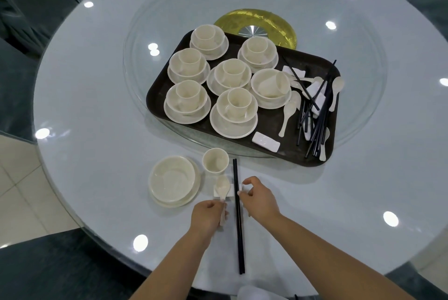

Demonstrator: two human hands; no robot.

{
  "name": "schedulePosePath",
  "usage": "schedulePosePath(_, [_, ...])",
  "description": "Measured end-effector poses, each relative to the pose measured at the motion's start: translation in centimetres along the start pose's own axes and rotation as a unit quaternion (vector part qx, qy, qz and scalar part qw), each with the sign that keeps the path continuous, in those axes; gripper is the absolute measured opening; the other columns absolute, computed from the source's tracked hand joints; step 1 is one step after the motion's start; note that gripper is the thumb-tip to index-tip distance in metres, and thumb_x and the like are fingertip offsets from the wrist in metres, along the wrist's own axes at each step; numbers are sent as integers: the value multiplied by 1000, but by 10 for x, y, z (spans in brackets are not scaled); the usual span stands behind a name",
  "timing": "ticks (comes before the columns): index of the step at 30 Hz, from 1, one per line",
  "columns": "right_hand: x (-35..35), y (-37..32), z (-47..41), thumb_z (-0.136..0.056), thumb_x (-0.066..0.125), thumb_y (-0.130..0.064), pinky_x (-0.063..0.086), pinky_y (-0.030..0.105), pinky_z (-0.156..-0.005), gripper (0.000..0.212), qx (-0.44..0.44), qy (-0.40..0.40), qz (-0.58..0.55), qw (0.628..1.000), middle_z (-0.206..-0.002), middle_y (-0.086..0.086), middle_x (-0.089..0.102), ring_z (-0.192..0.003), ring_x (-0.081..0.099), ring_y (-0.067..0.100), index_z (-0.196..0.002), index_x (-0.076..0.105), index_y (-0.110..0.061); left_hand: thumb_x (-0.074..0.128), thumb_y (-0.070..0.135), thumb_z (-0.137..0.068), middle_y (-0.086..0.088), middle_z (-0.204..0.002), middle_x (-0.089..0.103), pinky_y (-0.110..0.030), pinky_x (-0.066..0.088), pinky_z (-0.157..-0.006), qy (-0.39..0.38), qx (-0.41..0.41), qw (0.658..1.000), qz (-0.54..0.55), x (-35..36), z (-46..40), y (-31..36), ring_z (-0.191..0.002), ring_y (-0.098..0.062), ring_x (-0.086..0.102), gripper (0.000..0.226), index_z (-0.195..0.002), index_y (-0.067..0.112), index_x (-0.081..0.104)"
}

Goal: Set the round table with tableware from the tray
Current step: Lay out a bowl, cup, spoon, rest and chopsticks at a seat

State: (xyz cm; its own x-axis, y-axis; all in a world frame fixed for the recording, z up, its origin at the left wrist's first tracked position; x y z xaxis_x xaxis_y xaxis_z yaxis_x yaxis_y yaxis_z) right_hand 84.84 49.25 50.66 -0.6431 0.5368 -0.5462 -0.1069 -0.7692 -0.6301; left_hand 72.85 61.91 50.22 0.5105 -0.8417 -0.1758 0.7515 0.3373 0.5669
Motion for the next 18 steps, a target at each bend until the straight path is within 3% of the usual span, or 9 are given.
schedulePosePath(8, [-2,0,0,-97,53,-31,49,26,-57,18,7,-8,-4,1000,-78,0,63,-60,61,15,-113,48,-26,57,22,-95,-12,-76,72,-26,56,-57,-3,16,999,-39,-2,-1,1,-65,-20,64,27,-82,3,70])
schedulePosePath(12, [-10,0,0,-97,51,-28,49,27,-58,21,5,3,-15,1000,-77,2,64,-59,61,16,-118,48,-25,53,26,-94,-7,-67,59,-30,44,-61,19,56,990,-132,-9,1,6,-61,-17,53,30,-69,9,52])
schedulePosePath(16, [-34,-3,1,-97,54,-28,52,33,-63,23,-10,42,-25,999,-76,6,64,-66,62,19,-119,50,-25,52,35,-94,7,-84,63,-25,39,-69,104,157,933,-305,-30,12,31,-79,-13,59,17,-90,21,59])
schedulePosePath(18, [-53,-8,2,-96,54,-27,48,29,-62,25,-45,90,3,995,-74,-2,59,-68,58,11,-120,53,-25,52,38,-94,11,-83,63,-20,38,-63,124,208,911,-334,-38,20,46,-76,-7,59,16,-94,24,60])
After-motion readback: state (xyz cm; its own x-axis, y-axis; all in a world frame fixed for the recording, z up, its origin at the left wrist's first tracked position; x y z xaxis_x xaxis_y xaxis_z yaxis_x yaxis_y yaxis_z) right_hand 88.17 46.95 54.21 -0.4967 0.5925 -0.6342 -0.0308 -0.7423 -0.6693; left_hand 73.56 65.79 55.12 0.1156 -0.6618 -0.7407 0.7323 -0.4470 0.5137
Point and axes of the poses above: each hand's wrist, its own z-axis away from the middle knuckle, its own x-axis out of the palm, y = z × x, the point moved 8 cm from there along -z, towards the middle knuckle
